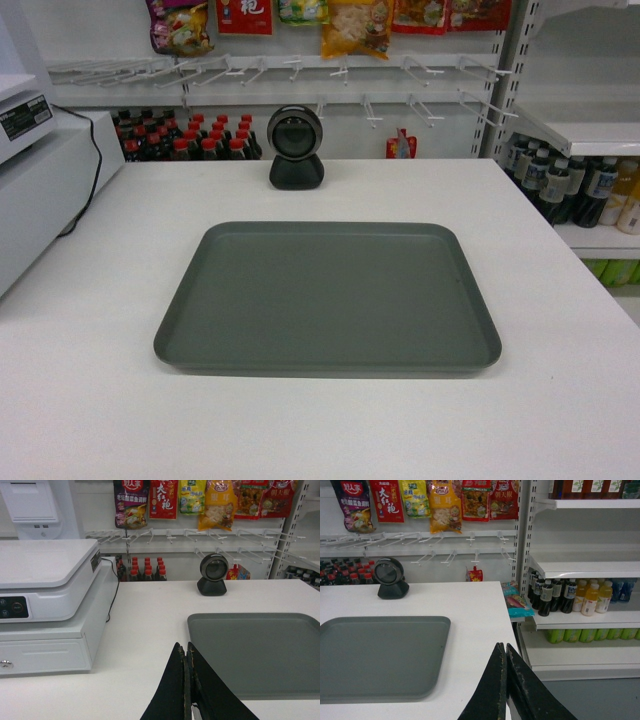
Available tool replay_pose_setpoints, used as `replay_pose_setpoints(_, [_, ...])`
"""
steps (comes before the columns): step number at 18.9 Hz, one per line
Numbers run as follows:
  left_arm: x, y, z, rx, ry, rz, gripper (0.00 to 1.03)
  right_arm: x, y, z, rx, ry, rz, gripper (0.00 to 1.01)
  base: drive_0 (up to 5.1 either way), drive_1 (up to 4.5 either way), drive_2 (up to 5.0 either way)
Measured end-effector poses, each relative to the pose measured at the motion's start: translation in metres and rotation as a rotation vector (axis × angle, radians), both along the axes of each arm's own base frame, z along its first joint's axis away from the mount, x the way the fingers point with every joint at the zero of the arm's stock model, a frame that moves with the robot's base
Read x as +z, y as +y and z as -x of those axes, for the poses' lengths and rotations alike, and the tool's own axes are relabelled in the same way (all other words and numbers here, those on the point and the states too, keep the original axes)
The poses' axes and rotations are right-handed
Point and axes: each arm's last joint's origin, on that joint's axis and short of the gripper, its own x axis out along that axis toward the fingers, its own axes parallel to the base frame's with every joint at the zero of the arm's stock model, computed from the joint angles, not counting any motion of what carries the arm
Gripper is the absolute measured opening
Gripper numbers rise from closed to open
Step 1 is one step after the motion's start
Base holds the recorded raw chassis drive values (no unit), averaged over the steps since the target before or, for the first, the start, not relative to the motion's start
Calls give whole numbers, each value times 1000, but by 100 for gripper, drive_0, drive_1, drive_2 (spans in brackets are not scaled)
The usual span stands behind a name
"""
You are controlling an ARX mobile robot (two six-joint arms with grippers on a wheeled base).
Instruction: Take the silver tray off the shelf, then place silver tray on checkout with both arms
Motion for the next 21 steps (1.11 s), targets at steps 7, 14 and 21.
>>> replay_pose_setpoints(7, [-1, 0, 6, 0, 0, 0, 1, 0, 0, 7, 0, 0, 0, 3, 0, 0, 0])
replay_pose_setpoints(14, [-4, 0, 17, -5, 11, 0, 1, -4, 0, 19, 0, 16, 0, 3, 0, 0, 0])
replay_pose_setpoints(21, [-4, 0, 17, -5, 14, 0, 42, -4, 0, 20, 2, 9, 1, 45, 0, 0, 0])
